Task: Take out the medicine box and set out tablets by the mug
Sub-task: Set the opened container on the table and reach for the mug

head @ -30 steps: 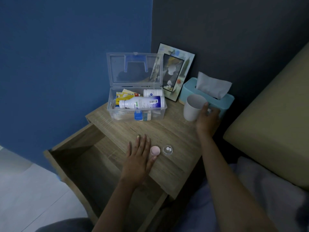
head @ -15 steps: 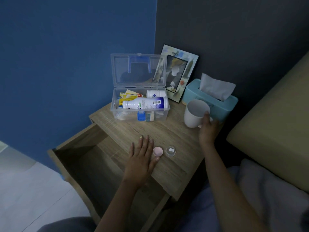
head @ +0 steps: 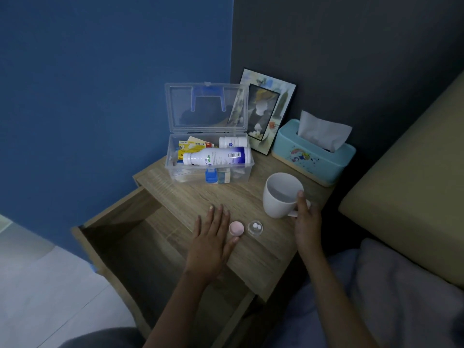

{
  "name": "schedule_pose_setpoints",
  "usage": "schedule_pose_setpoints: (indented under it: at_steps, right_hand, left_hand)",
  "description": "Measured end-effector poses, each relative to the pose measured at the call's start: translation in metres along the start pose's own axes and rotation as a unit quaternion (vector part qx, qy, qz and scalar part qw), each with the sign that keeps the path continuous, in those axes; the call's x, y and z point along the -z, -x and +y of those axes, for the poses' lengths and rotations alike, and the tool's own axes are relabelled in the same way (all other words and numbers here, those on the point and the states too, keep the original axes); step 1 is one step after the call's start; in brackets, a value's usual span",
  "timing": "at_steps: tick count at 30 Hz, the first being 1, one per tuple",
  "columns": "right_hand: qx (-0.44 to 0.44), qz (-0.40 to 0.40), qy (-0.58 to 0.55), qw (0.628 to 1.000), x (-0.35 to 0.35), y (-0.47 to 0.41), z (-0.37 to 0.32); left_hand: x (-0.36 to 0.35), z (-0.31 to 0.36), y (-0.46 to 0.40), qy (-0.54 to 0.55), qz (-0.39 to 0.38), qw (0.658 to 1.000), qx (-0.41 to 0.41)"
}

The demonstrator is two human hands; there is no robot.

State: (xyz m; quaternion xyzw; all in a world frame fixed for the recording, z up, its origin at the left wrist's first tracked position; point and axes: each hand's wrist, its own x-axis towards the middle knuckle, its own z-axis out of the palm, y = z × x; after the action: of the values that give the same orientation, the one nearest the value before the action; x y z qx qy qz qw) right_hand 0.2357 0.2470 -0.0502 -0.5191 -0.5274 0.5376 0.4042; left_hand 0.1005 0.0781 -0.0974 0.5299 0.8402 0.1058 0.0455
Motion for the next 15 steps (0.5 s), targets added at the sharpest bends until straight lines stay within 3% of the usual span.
schedule_pose_setpoints:
  at_steps: [7, 10, 13, 15]
  right_hand:
    - [-0.001, -0.015, 0.021, 1.0, 0.004, -0.002, 0.003]
    - [0.006, -0.021, 0.041, 0.999, 0.008, 0.001, 0.001]
    - [0.057, 0.021, 0.069, 0.996, 0.01, 0.007, -0.01]
    - [0.14, 0.053, 0.052, 0.987, 0.007, 0.011, -0.027]
  left_hand:
    - [0.001, -0.001, 0.0, 0.002, 0.0, 1.0, 0.0]
    - [0.002, -0.002, 0.0, 0.058, 0.015, 0.998, 0.003]
    - [0.009, -0.005, 0.0, 0.145, 0.042, 0.988, 0.016]
    - [0.018, -0.01, -0.005, 0.168, 0.079, 0.982, 0.041]
